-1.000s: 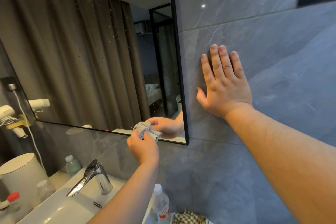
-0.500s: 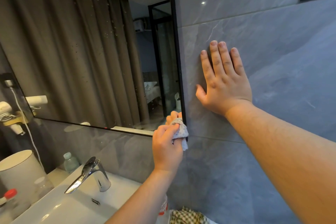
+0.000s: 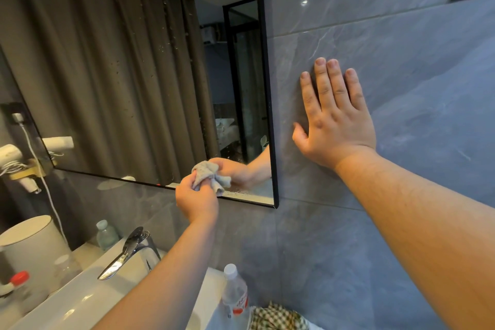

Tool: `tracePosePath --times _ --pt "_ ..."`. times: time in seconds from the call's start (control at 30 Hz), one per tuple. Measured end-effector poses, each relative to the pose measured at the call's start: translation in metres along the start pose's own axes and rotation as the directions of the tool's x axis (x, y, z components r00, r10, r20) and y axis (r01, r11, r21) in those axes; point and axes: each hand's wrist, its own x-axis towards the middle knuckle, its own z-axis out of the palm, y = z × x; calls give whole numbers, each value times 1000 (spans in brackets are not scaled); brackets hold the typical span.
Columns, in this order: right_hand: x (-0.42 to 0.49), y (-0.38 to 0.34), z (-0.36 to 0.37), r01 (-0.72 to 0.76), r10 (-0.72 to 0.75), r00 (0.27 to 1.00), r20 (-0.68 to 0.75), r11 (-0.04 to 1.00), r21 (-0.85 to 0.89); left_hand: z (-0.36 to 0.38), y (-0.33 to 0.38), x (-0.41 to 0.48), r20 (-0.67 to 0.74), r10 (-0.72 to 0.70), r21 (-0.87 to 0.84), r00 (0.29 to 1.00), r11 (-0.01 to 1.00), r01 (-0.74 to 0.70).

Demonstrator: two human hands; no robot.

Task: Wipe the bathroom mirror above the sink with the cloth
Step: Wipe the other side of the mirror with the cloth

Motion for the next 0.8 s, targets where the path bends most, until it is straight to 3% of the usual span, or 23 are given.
tracePosePath --times 0.23,0.43,0.67,0.8 --pt "0 0 -1 4 -3 1000 -3 1000 19 -3 -7 -13 -17 -74 -17 997 997 73" --pt "0 -1 -1 5 -5 1000 -4 1000 13 7 -12 -50 33 -27 4 999 1000 27" --pt "0 -1 -2 7 -7 1000 11 1000 -2 24 -4 -107 130 126 33 983 991 -131" --pt "0 -2 -1 7 -7 1000 7 1000 11 24 -6 -126 228 274 55 934 955 -293"
